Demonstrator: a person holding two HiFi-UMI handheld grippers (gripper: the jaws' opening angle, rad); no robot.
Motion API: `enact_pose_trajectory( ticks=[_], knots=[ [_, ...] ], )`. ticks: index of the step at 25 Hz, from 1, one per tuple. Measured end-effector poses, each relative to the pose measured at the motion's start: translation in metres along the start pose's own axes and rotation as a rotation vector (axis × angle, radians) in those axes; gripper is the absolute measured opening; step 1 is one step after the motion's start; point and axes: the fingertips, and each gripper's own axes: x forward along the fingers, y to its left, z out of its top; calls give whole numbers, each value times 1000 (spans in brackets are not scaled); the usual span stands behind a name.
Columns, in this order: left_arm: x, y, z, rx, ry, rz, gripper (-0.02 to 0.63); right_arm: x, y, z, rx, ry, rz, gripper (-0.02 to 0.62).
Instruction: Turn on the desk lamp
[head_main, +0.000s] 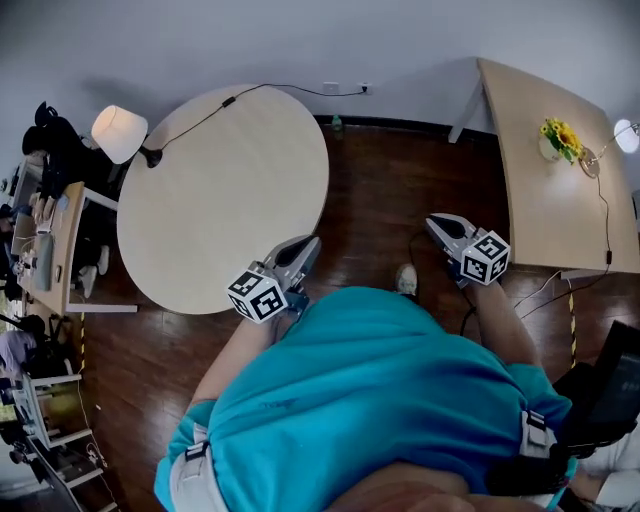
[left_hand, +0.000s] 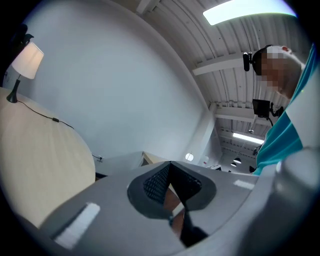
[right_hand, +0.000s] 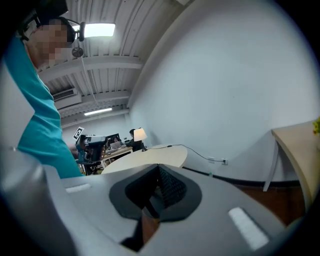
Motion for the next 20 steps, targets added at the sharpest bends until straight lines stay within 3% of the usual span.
enact_pose_trajectory(
  ticks=[4,7,15,20],
  knots=[
    [-71,-9,0,0,44,-34,2,-2,86,-19,-13,31,-26,3],
    [-103,-25,-2,-15,42,-66,2,-20,122,-22,-12,27,-76,3],
    [-136,-99,-13,-28,47,-147,2,-87,188,-33,-25,10,-142,3],
    [-147,-166,-58,-33,76,-142,2,-143,230,-55,-30,-8,-102,3]
  ],
)
